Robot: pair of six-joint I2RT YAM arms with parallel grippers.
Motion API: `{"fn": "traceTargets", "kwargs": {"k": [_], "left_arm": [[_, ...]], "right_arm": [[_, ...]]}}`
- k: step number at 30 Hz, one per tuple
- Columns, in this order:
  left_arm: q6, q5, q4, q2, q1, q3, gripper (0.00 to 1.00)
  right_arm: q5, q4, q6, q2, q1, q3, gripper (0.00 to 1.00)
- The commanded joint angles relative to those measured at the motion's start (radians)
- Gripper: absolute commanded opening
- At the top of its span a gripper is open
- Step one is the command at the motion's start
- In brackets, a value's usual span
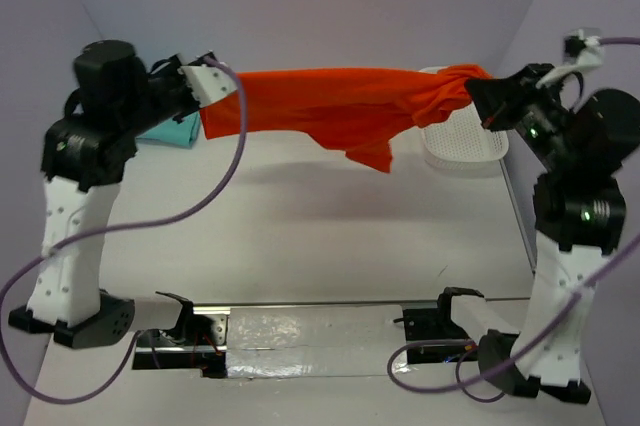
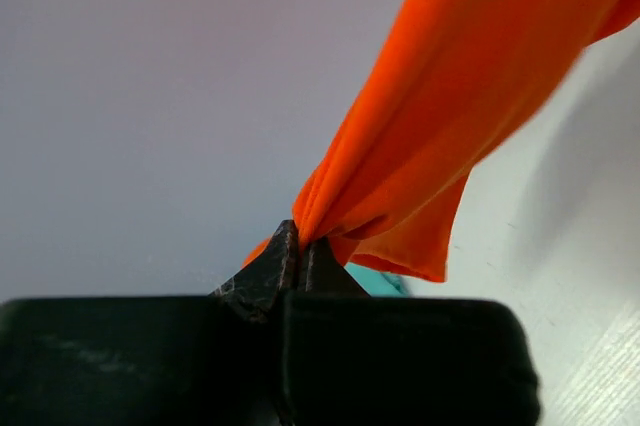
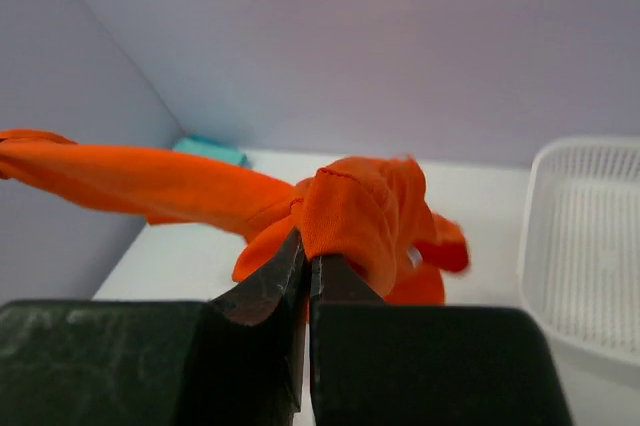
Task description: Fold and stack the t-shirts
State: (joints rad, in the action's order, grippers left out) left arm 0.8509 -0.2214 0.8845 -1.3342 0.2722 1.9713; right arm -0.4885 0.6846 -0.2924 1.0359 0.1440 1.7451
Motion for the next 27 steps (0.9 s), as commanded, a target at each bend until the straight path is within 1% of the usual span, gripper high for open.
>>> {"fn": "traceTargets", "kwargs": {"k": [1,3,6,8,11,12,13,14,16,17,18,19,20,21,22,23,24,25,26,27], "left_arm": [[-0.097,0.002,0.146,0.016,-0.011,0.079,0.0],[-0.121,0.023,0.152,0.041,-0.016,0.15,0.0],[-0.16,0.071,0.157,0.058,-0.019,0.216,0.0],[-0.19,0.064,0.178,0.061,-0.019,0.222,0.0],[-0.242,0.033,0.194,0.066,-0.019,0.16,0.0],[-0.257,0.031,0.165,0.081,-0.019,0.071,0.0],[-0.275,0.028,0.15,0.089,-0.019,0.02,0.0],[-0.288,0.024,0.125,0.087,-0.021,-0.059,0.0],[-0.296,0.014,0.113,0.058,-0.031,-0.116,0.0],[-0.305,0.002,0.105,0.009,-0.06,-0.135,0.0],[-0.321,-0.054,0.093,-0.018,-0.083,-0.162,0.0],[-0.331,-0.08,0.09,-0.057,-0.102,-0.166,0.0],[-0.338,-0.102,0.082,-0.13,-0.131,-0.17,0.0],[-0.343,-0.134,0.071,-0.167,-0.142,-0.167,0.0],[-0.349,-0.141,0.042,-0.206,-0.149,-0.161,0.0],[-0.352,-0.147,0.018,-0.274,-0.165,-0.158,0.0],[-0.351,-0.147,-0.005,-0.311,-0.168,-0.151,0.0],[-0.354,-0.142,-0.037,-0.401,-0.174,-0.134,0.0],[-0.365,-0.144,-0.054,-0.452,-0.18,-0.1,0.05],[-0.387,-0.15,-0.07,-0.503,-0.186,-0.076,0.16]], "right_arm": [[0.021,0.007,0.01,-0.072,-0.001,0.071,0.0],[0.025,0.004,0.002,-0.12,-0.001,0.085,0.0],[0.011,0.015,0.001,-0.164,0.0,0.106,0.0],[-0.008,0.035,-0.008,-0.177,-0.001,0.111,0.0],[-0.027,0.044,-0.024,-0.178,0.0,0.079,0.0],[-0.031,0.036,-0.033,-0.18,0.0,0.02,0.0],[-0.035,0.026,-0.037,-0.181,-0.001,-0.019,0.0],[-0.036,-0.003,-0.042,-0.177,-0.001,-0.098,0.0],[-0.041,-0.039,-0.06,-0.134,-0.001,-0.171,0.0],[-0.044,-0.077,-0.063,-0.11,-0.004,-0.2,0.0],[-0.068,-0.111,-0.076,-0.079,-0.01,-0.252,0.0],[-0.065,-0.169,-0.074,-0.007,-0.047,-0.268,0.0],[-0.046,-0.19,-0.067,0.033,-0.087,-0.272,0.0],[-0.016,-0.203,-0.047,0.082,-0.131,-0.248,0.0],[0.064,-0.203,0.01,0.204,-0.186,-0.214,0.0],[0.079,-0.188,0.033,0.273,-0.249,-0.131,0.0],[0.077,-0.178,0.035,0.353,-0.259,-0.086,0.0],[0.1,-0.153,-0.014,0.516,-0.259,-0.032,0.0],[0.123,-0.136,-0.039,0.597,-0.254,0.076,0.03],[0.149,-0.111,-0.05,0.687,-0.253,0.143,0.12]]}}
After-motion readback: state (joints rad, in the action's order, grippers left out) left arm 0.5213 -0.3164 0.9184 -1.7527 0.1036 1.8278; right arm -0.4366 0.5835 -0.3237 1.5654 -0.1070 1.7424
